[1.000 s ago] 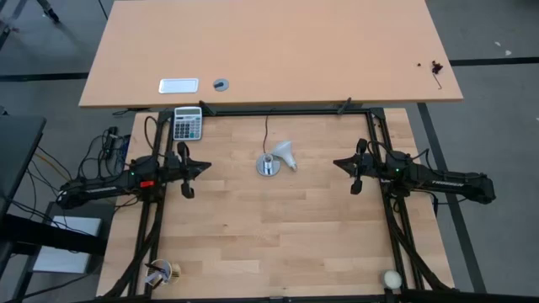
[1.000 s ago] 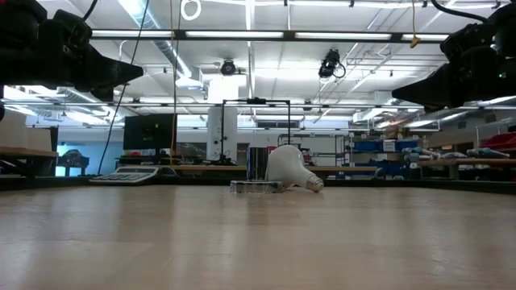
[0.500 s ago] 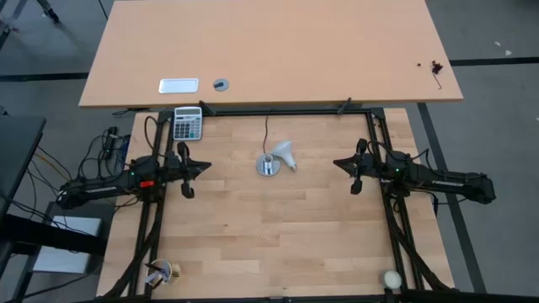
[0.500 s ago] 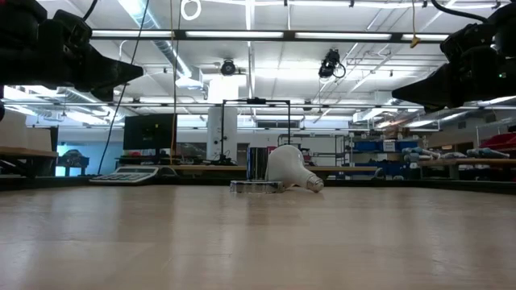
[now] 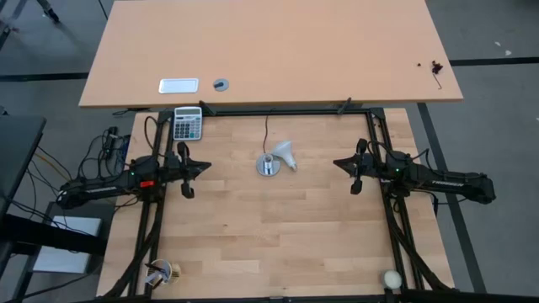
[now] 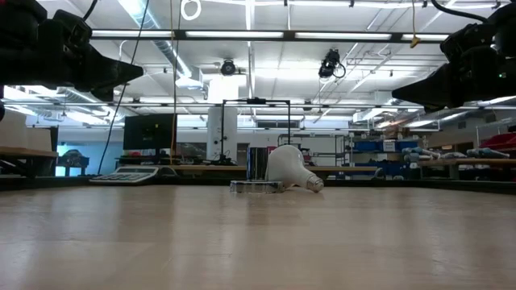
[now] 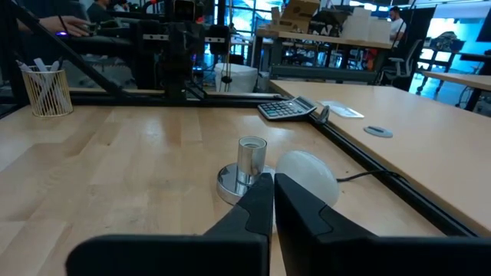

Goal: Screw lightbulb
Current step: Return to Home Position

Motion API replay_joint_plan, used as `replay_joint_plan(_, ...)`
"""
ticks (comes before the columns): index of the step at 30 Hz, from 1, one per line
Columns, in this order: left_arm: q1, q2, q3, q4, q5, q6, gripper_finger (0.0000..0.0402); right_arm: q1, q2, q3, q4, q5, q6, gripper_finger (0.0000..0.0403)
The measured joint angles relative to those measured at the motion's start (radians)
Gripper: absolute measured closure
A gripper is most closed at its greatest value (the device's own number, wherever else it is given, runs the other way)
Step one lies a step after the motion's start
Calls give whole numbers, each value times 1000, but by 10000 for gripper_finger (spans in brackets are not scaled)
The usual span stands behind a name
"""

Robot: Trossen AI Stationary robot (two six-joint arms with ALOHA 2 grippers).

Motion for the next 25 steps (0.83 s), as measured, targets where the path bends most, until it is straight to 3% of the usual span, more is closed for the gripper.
replay_joint_plan(25, 0, 0, 0, 0, 0, 0, 394, 0, 0, 0, 0, 0, 0, 384)
